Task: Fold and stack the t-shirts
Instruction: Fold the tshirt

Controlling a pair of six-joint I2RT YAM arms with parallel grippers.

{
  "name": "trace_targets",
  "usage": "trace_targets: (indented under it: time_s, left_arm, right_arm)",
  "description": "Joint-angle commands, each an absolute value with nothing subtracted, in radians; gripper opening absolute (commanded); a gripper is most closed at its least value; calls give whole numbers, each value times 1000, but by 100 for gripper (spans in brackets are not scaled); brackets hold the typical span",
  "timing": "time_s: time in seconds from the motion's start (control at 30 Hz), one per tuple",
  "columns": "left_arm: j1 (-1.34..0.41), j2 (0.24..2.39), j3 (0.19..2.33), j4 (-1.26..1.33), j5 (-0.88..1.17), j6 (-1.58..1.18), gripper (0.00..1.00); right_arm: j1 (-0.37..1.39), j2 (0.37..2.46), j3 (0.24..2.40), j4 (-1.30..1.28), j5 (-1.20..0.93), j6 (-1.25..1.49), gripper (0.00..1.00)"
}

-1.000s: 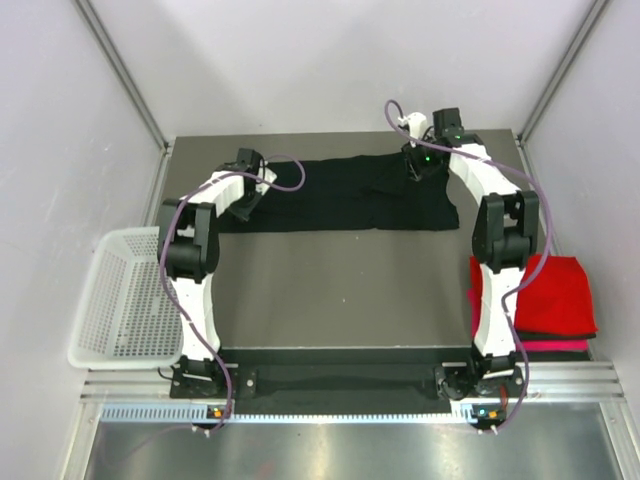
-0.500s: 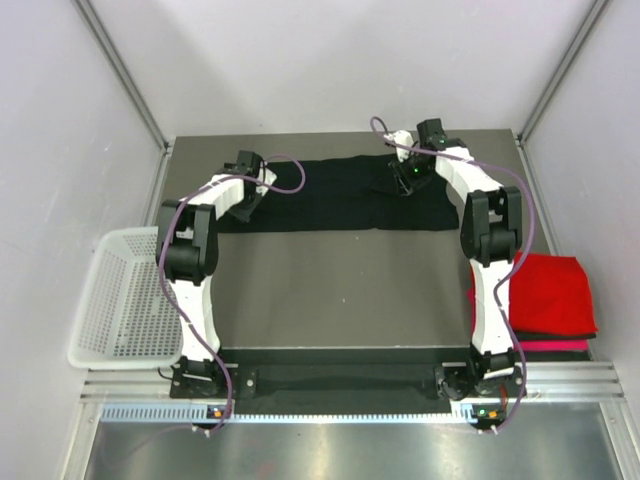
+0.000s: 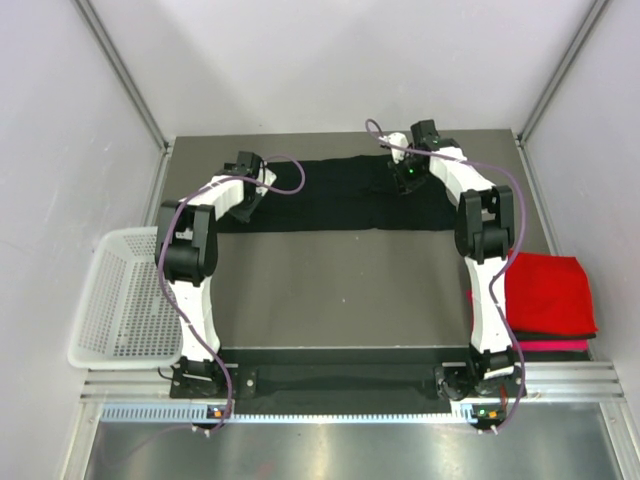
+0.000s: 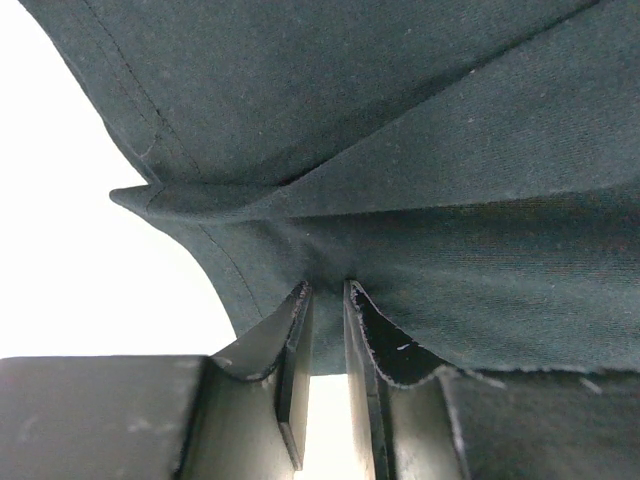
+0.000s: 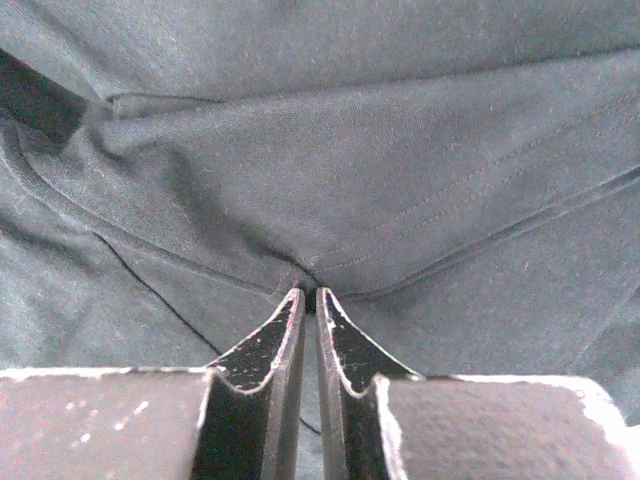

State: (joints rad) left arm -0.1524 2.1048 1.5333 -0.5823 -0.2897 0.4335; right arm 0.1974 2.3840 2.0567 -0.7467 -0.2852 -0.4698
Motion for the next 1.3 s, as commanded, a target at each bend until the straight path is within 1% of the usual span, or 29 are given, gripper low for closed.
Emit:
trace_targets:
  time_s: [0.0,0.23,0.37,0.4,0.43,0.47,0.5,0.57,0.63,0.7,0.73,0.77,0.83,0.93,1.03,1.27]
  left_arm:
    - [-140,2129,1480,-584,-282,420,24]
    - [-140,2131,1470,-578,-284,413,24]
    - [-140,2129,1473,-583,-291,410,24]
    - [-140,2128,1474,-584,-293,410,24]
    - [-140,2126,1474,-586,-293,410,24]
    - [-140,2125,1476,-591,-291,408,24]
    - [-140,2120,1476,-592,-291,403,24]
    - [-140,2109,1476,-591,-291,399,24]
    - [-140,2091,1477,-594,-291,396,24]
    - [-140,2065,1476,-585,-296,396,24]
    - [-140,2060,1477,-581,-296,396,24]
    - [-140,2056,1485,-583,-295,396,24]
    - [-140,2056,1494,-595,-290,396,24]
    - [-141,2056,1506,-600,-284,390,24]
    - [-141,2060,1506,-597,-281,385,24]
    - [-141,2065,1493,-592,-281,376,24]
  right_arm:
    - [213,2381,2079,-730,-304,-468,9]
    - [230,2385,2157,-689,-301,-466,9]
    - [247,2379,2200,-557,-284,-457,9]
    - [248,2376,2209,-523,-279,-451,13]
    - [258,2369,2210,-487,-278,-448,19]
    - [261,2364,2204,-409,-275,-434,30]
    - [264,2361,2204,-373,-273,-427,48]
    - [276,2376,2271,-370,-230,-407,52]
    - [285,2344,2276,-385,-215,-411,51]
    - [287,2281,2194,-371,-210,-405,51]
    - [284,2207,2151,-347,-203,-402,51]
    - [285,2171,2063,-342,-204,-409,51]
    - [282,2102,1991,-379,-219,-440,50]
    - [282,2111,1937,-501,-209,-529,48]
    - [270,2132,1878,-537,-187,-563,44]
    - [262,2212,1867,-568,-183,-571,43]
